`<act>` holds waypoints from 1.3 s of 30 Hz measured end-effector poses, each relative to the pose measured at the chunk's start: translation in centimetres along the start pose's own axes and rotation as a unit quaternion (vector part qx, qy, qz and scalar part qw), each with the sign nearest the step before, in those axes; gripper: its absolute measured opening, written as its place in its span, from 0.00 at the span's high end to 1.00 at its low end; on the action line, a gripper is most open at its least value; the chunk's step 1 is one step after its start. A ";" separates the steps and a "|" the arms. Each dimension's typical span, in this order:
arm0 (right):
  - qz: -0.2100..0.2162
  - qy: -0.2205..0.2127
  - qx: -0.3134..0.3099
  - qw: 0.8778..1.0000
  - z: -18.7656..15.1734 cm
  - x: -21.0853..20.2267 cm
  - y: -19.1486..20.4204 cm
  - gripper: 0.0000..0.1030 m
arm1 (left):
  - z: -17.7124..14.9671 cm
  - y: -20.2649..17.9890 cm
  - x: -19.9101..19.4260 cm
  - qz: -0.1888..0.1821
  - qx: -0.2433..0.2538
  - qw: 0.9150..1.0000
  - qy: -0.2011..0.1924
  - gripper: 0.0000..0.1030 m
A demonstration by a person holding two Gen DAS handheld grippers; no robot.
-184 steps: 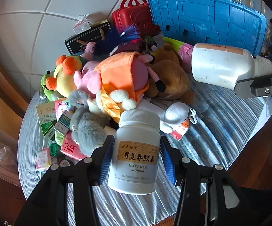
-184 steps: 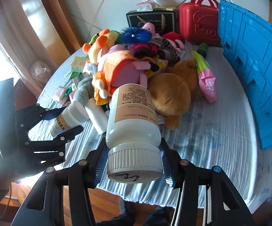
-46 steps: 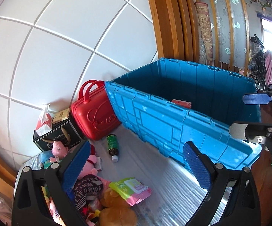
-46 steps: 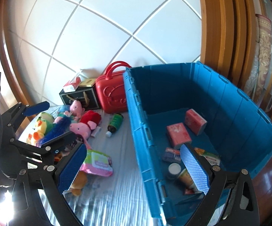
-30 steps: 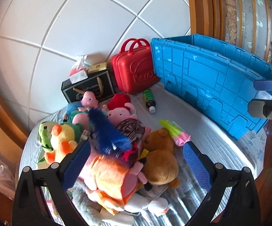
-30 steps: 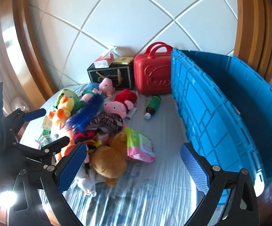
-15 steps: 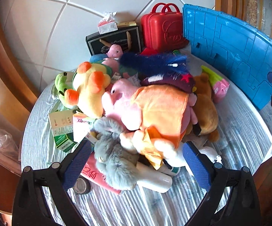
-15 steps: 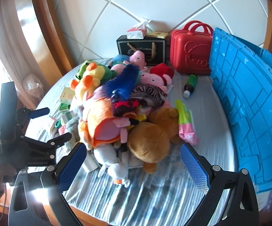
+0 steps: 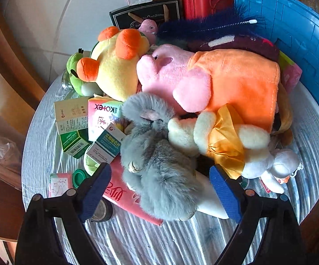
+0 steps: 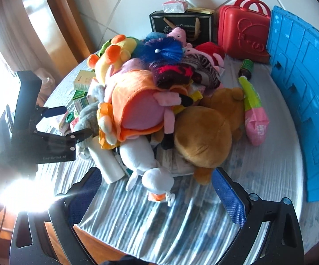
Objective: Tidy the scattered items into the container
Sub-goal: 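Grasp the grey fluffy plush with the left tool while the right tool grasps the white plush, then lift both plush toys and carry them from the heap over the blue bin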
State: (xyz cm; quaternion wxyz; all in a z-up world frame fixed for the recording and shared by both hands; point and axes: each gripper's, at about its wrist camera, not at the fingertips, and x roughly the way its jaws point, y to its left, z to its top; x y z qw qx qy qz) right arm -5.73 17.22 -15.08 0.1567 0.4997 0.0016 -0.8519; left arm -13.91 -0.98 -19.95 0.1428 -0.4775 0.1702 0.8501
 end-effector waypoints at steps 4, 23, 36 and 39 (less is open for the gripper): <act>0.007 0.017 -0.004 1.000 -0.5 2.5 0.6 0.02 | 0.3 0.1 2.3 0.004 0.003 1.000 0.013 0.17; 0.000 0.055 -0.048 0.997 0.4 11.7 3.1 0.03 | -0.3 1.5 5.8 -0.012 0.004 1.000 0.023 0.54; 0.006 0.088 -0.061 0.994 0.5 14.6 4.5 0.49 | -0.8 4.5 2.2 -0.038 -0.035 0.998 -0.027 0.54; 0.014 0.087 -0.060 0.994 0.3 14.3 4.6 0.51 | -1.1 5.4 2.2 -0.041 -0.041 0.998 -0.031 0.55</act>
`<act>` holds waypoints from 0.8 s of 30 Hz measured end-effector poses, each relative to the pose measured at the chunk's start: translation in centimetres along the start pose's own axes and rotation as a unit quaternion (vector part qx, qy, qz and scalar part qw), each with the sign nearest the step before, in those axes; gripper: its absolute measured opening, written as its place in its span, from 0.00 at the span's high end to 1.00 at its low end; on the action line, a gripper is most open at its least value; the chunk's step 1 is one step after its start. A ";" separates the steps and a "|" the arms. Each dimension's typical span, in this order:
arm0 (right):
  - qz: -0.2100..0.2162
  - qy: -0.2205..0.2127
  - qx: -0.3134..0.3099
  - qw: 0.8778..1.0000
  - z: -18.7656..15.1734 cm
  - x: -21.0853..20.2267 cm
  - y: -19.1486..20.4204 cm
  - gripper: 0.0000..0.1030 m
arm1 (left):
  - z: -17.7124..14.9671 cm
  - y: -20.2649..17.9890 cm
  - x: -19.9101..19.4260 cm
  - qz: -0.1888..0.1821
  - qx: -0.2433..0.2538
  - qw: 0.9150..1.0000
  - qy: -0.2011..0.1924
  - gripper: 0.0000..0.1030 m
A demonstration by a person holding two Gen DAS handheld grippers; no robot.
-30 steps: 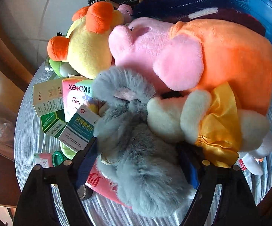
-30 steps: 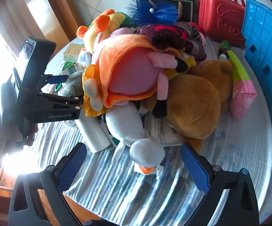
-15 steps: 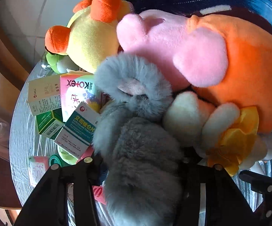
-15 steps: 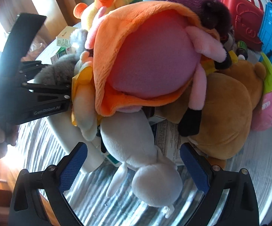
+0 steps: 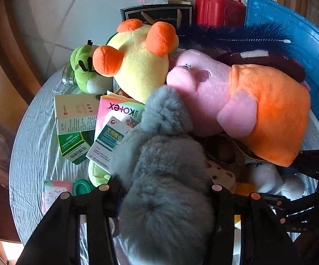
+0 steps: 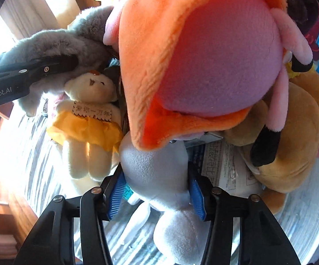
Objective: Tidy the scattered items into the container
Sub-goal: 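Lift both plush toys and carry them from the heap over the blue bin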
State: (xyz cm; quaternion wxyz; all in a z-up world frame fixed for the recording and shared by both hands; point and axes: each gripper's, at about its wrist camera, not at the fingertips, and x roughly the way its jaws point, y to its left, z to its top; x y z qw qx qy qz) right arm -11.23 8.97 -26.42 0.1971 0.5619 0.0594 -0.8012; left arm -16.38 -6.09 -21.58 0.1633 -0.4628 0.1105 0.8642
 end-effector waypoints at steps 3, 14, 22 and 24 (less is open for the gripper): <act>0.010 0.000 0.003 1.000 -0.1 -0.3 0.1 0.53 | -0.2 -0.2 -0.3 -0.004 -0.004 1.000 -0.001 0.55; 0.026 -0.007 0.007 1.000 -0.2 -2.0 0.5 0.53 | -0.6 -0.2 -1.6 -0.001 -0.007 1.000 -0.012 0.55; 0.031 -0.016 0.014 0.999 -0.6 -3.6 0.6 0.53 | -0.8 -0.3 -2.9 0.002 -0.008 1.000 -0.019 0.55; 0.031 -0.018 0.016 0.999 -0.7 -4.0 0.5 0.53 | -1.0 -0.5 -3.4 0.002 -0.009 1.000 -0.022 0.55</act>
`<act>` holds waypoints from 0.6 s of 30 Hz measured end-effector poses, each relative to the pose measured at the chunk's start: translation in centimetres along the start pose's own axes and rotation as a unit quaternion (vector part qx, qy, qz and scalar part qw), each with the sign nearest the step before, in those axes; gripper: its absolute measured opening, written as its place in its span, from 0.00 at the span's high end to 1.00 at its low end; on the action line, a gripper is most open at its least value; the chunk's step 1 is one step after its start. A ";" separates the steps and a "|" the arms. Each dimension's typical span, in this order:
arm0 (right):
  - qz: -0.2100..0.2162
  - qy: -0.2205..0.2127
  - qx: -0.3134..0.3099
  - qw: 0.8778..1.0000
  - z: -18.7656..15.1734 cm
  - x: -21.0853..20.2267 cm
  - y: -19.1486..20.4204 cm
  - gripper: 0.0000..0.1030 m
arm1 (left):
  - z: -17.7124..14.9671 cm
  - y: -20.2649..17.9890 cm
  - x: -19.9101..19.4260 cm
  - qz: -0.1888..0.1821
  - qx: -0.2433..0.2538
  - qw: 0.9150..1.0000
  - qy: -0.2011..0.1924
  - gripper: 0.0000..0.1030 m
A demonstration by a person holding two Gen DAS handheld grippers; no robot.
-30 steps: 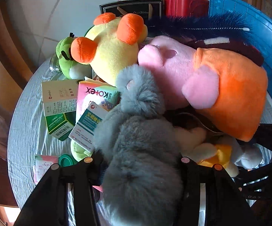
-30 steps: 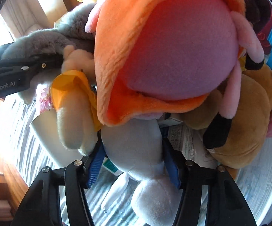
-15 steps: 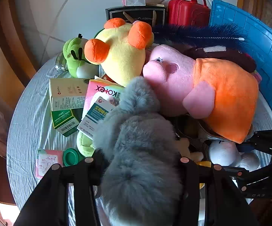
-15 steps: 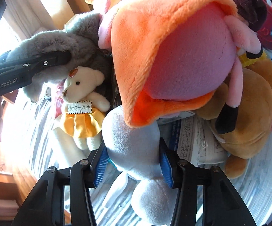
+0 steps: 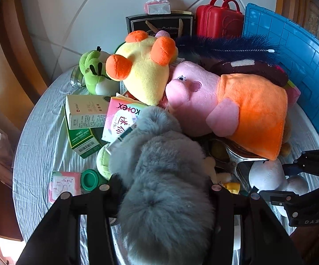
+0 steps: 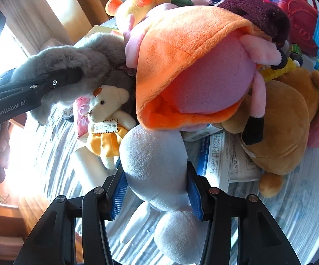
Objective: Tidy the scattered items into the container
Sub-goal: 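Lift both plush toys and carry them from the heap over the blue bin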
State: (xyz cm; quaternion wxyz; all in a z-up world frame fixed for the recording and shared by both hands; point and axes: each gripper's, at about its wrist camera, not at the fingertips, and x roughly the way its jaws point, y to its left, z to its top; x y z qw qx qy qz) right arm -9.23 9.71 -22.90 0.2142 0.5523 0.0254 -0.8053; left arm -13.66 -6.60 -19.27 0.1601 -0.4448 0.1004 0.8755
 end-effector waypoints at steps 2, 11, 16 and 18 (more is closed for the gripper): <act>0.000 -0.001 0.001 1.000 -0.1 -0.4 0.0 0.53 | -0.1 0.0 -0.4 0.000 -0.001 1.000 -0.003 0.55; -0.005 -0.006 0.012 1.000 -1.3 -1.9 -0.5 0.53 | -0.5 -0.1 -1.5 0.004 -0.005 1.000 -0.007 0.55; -0.012 -0.005 0.019 1.000 -1.8 -2.3 -2.0 0.53 | -0.5 -0.3 -1.9 0.006 -0.002 1.000 -0.010 0.55; -0.014 -0.003 0.023 1.000 -2.2 -2.4 -3.6 0.53 | -0.4 -0.4 -2.1 0.006 -0.003 1.000 -0.011 0.55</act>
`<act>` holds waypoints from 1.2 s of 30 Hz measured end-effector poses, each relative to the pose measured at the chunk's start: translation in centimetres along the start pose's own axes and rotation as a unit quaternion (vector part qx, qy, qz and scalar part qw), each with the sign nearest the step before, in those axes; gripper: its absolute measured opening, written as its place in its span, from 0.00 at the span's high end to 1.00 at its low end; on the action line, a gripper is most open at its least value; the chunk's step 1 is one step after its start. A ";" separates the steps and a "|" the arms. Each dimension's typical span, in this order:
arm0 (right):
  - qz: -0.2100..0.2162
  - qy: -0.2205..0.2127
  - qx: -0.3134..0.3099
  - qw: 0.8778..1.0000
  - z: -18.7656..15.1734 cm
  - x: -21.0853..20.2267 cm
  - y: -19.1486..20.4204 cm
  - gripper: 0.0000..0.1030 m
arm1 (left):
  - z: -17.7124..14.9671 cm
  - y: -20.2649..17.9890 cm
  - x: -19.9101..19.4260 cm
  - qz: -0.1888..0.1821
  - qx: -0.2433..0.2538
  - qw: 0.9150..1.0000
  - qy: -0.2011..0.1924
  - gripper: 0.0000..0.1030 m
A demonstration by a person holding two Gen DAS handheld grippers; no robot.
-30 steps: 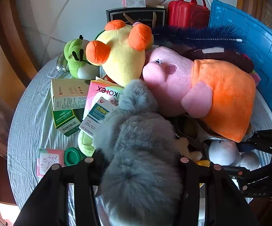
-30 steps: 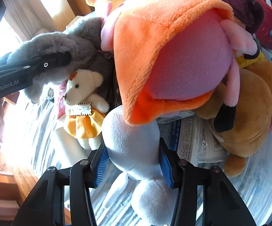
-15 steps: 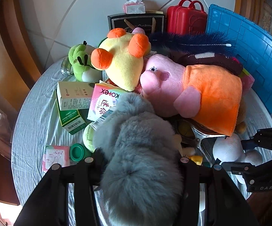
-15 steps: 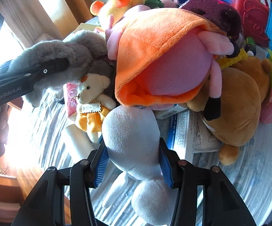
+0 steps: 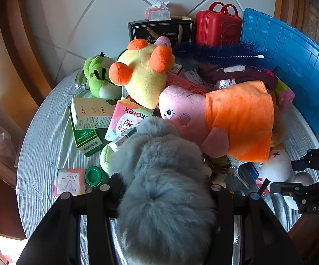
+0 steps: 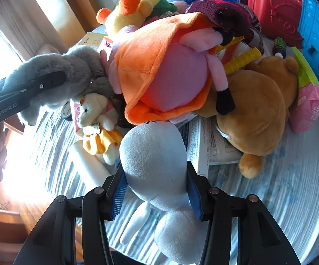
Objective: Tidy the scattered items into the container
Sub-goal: 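Lift both plush toys and carry them from the heap over the blue bin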
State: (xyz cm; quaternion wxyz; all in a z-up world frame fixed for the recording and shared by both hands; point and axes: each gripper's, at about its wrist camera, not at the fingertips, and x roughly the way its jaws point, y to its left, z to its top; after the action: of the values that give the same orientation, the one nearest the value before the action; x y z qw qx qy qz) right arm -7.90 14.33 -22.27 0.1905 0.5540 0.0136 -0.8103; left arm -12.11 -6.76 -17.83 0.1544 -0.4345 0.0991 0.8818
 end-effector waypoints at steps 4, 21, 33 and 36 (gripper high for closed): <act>-0.004 -0.001 0.007 1.000 -0.1 -0.2 1.0 0.53 | 0.3 -0.3 -0.3 0.001 0.002 1.000 -0.004 0.55; -0.013 -0.036 0.011 0.999 -1.3 -6.1 -1.6 0.53 | 1.7 -2.3 -2.7 0.011 0.007 1.000 -0.021 0.57; -0.011 -0.060 0.006 0.998 -0.2 -8.2 -2.0 0.53 | 3.1 -3.3 -5.5 0.027 -0.002 0.999 -0.045 0.58; -0.011 -0.069 0.005 0.998 0.0 -9.2 -2.2 0.53 | 3.5 -3.9 -6.2 0.032 0.000 0.998 -0.047 0.58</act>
State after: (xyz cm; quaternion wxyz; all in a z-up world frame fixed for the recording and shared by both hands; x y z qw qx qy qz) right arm -5.74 19.12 -14.34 0.1790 0.4979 0.0027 -0.8486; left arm -9.79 -3.21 -10.95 0.1302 -0.3888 0.1057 0.9059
